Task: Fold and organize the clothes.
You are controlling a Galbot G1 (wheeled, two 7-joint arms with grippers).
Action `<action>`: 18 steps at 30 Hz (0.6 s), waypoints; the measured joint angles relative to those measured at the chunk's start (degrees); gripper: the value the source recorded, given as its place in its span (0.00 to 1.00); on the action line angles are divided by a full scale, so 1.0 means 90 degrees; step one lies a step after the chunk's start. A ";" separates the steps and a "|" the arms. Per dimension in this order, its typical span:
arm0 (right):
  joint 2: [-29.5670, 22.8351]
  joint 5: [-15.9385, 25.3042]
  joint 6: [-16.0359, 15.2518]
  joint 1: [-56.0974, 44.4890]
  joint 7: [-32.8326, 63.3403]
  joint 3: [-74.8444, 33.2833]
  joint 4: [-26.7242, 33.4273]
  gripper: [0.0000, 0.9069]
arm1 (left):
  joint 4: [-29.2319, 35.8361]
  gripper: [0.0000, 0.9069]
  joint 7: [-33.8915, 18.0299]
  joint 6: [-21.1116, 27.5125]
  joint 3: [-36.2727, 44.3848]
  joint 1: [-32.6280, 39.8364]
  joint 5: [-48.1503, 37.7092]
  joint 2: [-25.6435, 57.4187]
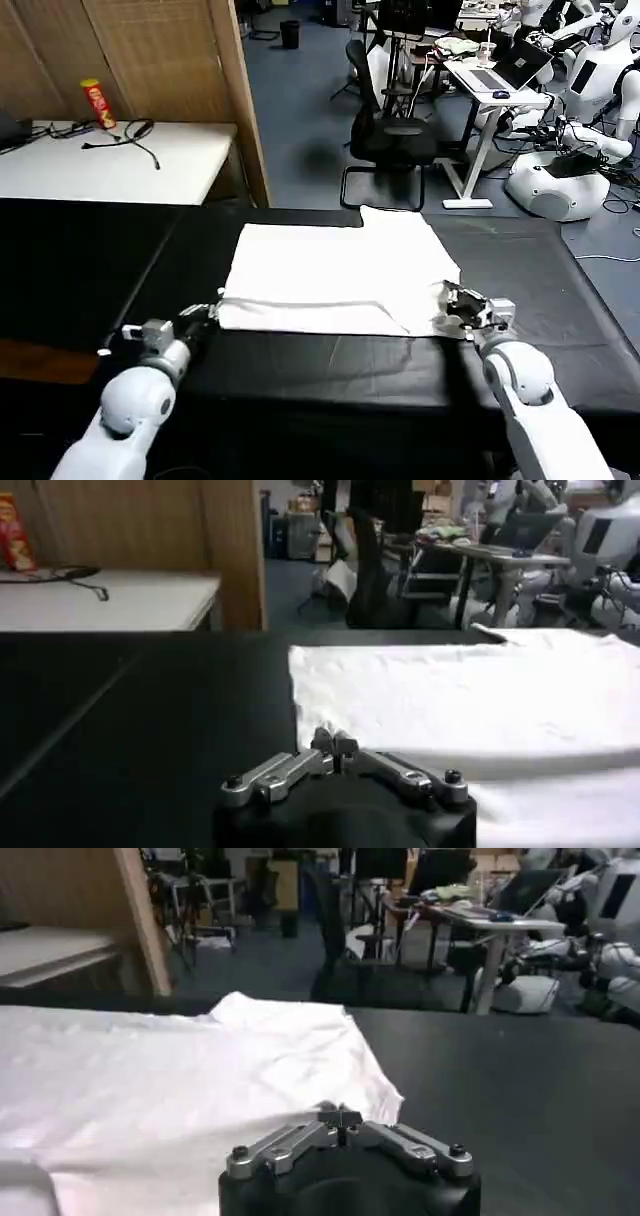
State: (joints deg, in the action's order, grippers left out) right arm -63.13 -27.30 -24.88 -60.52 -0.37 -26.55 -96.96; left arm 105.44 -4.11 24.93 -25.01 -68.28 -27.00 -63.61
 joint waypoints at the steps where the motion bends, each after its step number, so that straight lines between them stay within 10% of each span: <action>1: 0.0053 -0.0039 -0.0013 -0.0060 -0.0001 -0.0049 -0.0072 0.97 | -0.0021 0.97 -0.0006 0.0000 -0.0005 0.0000 0.0009 -0.0001; 14: 0.0441 -0.0050 -0.0124 -0.1657 -0.0035 -0.0767 -0.1555 0.97 | 0.0428 0.97 0.0026 0.0025 -0.0325 -0.0659 -0.0057 0.0125; 18: 0.0385 0.0002 -0.0023 -0.2100 -0.0080 -0.0985 -0.1657 0.81 | 0.0497 0.97 0.0032 0.0098 -0.0378 -0.0883 -0.0369 0.0090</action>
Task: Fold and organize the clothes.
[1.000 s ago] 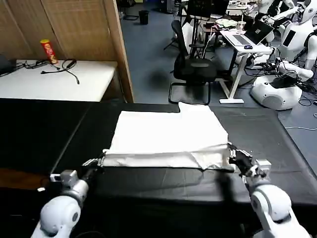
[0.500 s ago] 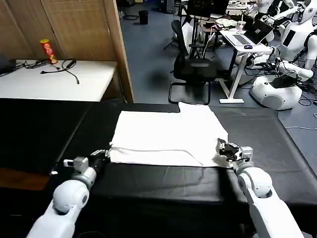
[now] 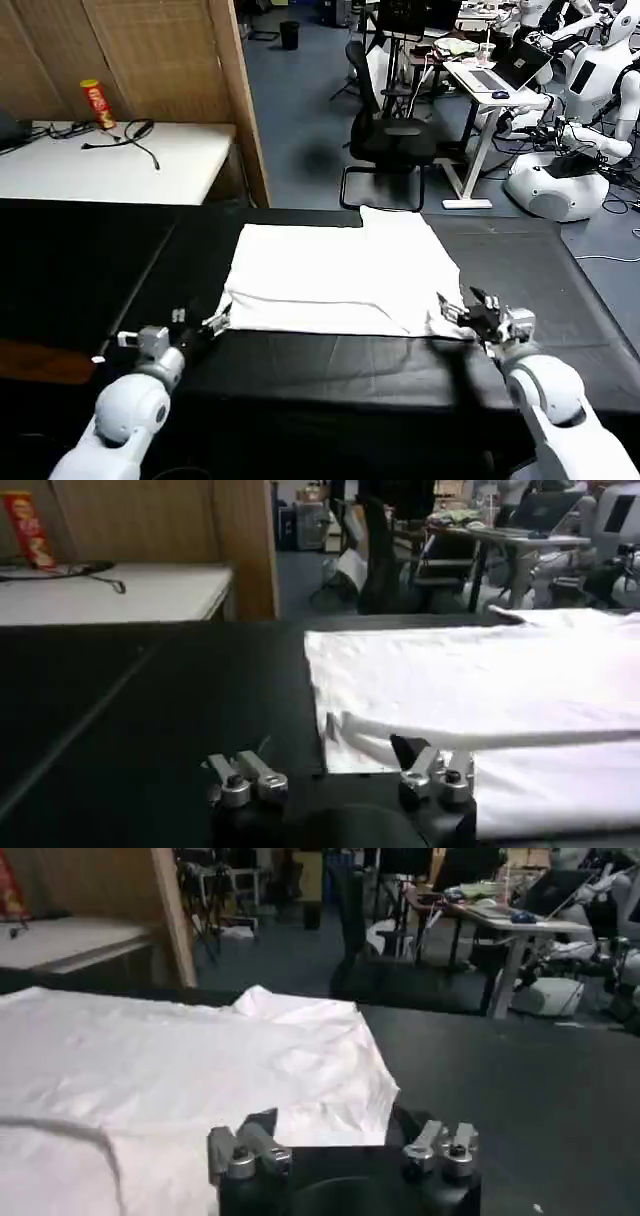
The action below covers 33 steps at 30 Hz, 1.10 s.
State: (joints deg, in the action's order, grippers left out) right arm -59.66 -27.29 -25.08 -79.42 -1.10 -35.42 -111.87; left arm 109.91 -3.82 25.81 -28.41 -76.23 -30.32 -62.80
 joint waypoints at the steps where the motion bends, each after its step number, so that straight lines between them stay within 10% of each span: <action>1: -0.0021 0.0015 0.0012 -0.0094 -0.0010 -0.0040 -0.0021 0.75 | -0.0001 0.97 0.0011 0.0011 -0.0003 -0.0026 -0.0026 -0.0005; 4: -0.0099 0.0091 0.0020 -0.0284 -0.0045 -0.0072 -0.0029 0.58 | -0.0001 0.97 0.0034 0.0037 -0.0003 -0.0081 -0.0120 -0.0009; 8: -0.0179 0.0183 0.0043 -0.0356 -0.0074 -0.0058 0.0024 0.23 | -0.0040 0.42 0.0043 0.0042 -0.0005 -0.0120 -0.0125 -0.0011; 9: -0.0193 0.0195 0.0046 -0.0363 -0.0074 -0.0056 0.0047 0.15 | -0.0049 0.13 0.0041 0.0042 -0.0006 -0.0124 -0.0125 -0.0010; 11: -0.0205 0.0200 0.0048 -0.0379 -0.0074 -0.0055 0.0067 0.09 | -0.0076 0.00 0.0050 0.0038 -0.0016 -0.0141 -0.0124 -0.0009; 21: -0.0165 0.0144 -0.0034 -0.0458 0.0007 -0.0051 0.0008 0.01 | -0.0105 0.00 0.0212 0.0015 -0.0021 -0.0232 -0.0258 0.0002; 33: -0.0019 -0.0100 -0.1173 -0.1160 0.0568 -0.0282 -0.0927 0.00 | 0.0631 0.00 -0.0059 0.0321 -0.0333 -0.0944 0.0311 0.0443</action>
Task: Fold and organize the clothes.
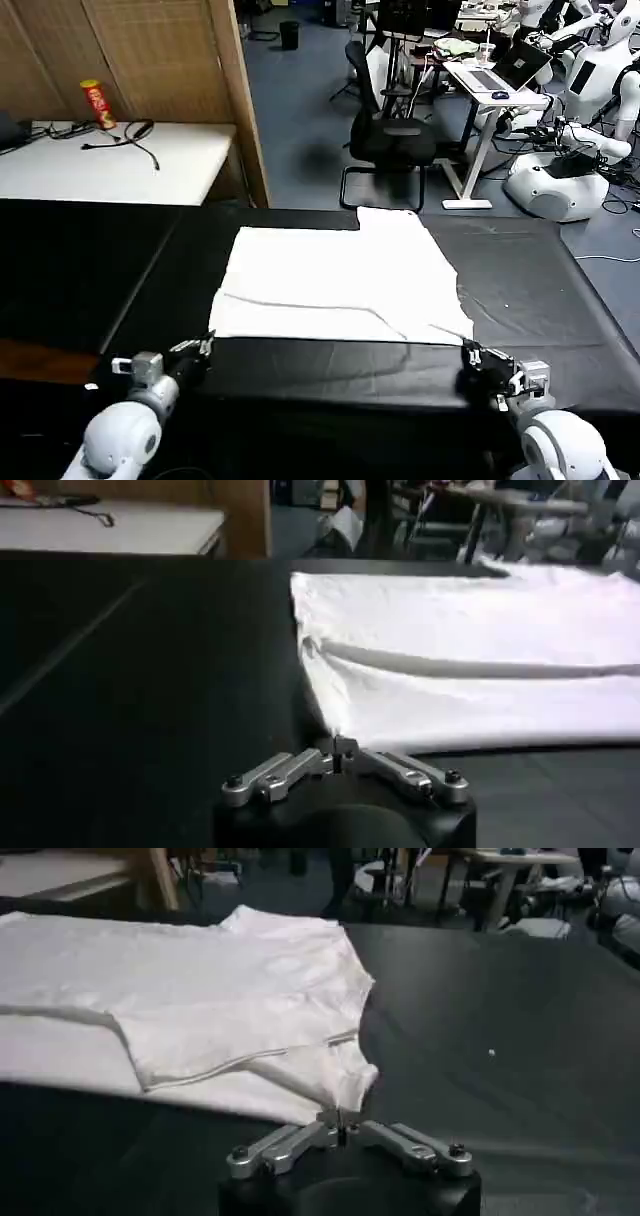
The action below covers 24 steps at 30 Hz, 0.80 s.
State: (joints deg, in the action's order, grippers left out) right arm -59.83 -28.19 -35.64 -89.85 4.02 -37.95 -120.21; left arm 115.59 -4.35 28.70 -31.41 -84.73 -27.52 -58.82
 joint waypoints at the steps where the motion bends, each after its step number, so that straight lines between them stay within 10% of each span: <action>1: -0.0007 0.0003 -0.0068 -0.0080 0.0026 -0.0020 -0.0076 0.00 | 0.0082 0.00 0.0000 0.0008 -0.0039 -0.0099 0.0013 0.0035; 12: -0.0148 0.0047 -0.0583 -0.0914 0.0074 -0.0256 -0.1003 0.00 | 0.0831 0.00 0.0031 0.0058 -0.0634 -0.1338 0.0013 0.0289; 13: -0.0160 0.0056 -0.0621 -0.0957 0.0078 -0.0255 -0.1054 0.13 | 0.0877 0.97 0.0036 0.0066 -0.0682 -0.1444 0.0007 0.0282; 14: -0.0173 0.0063 -0.0659 -0.0993 0.0094 -0.0255 -0.1101 0.26 | 0.0912 0.97 0.0036 0.0079 -0.0730 -0.1556 0.0002 0.0268; 16: -0.0188 0.0063 -0.0729 -0.1068 0.0161 -0.0258 -0.1188 0.97 | 0.0969 0.97 0.0023 0.0136 -0.0804 -0.1711 -0.0001 0.0225; 24: -0.0190 -0.0080 -0.0729 -0.1422 0.0276 -0.0493 -0.1772 0.97 | 0.1276 0.97 0.0035 0.0518 -0.1198 -0.2058 0.0003 0.0138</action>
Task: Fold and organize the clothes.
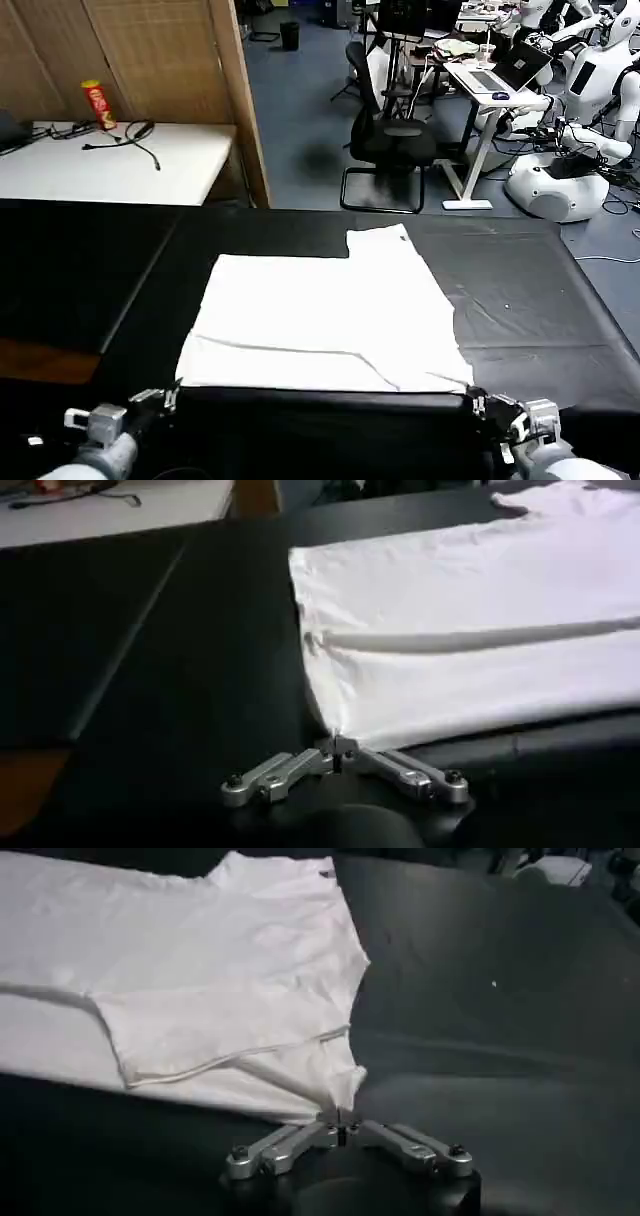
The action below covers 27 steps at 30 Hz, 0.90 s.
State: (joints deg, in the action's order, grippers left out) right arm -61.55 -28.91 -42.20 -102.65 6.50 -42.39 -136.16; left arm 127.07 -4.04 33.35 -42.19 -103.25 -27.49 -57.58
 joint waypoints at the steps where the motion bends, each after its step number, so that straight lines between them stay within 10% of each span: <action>1: 0.0006 -0.0066 -0.0001 -0.0015 0.0000 -0.0038 -0.0077 0.97 | 0.0035 0.97 0.0016 0.0063 -0.0049 -0.0012 0.0003 0.0000; 11: 0.0312 -0.0526 0.0155 0.0860 -0.0094 -0.0205 -0.0030 0.97 | 0.0475 0.97 0.0061 0.0084 -0.0437 0.0369 -0.0416 -0.0073; 27: 0.0206 -0.0253 0.0828 0.5298 0.0126 0.2162 0.3602 0.97 | -0.1756 0.97 -0.0288 0.0147 0.0941 0.3895 -0.1848 0.0322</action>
State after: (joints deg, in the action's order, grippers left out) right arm -59.70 -31.19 -34.74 -54.97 7.64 -22.93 -103.75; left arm 111.27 -6.63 34.68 -33.72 -68.19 -44.12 -54.68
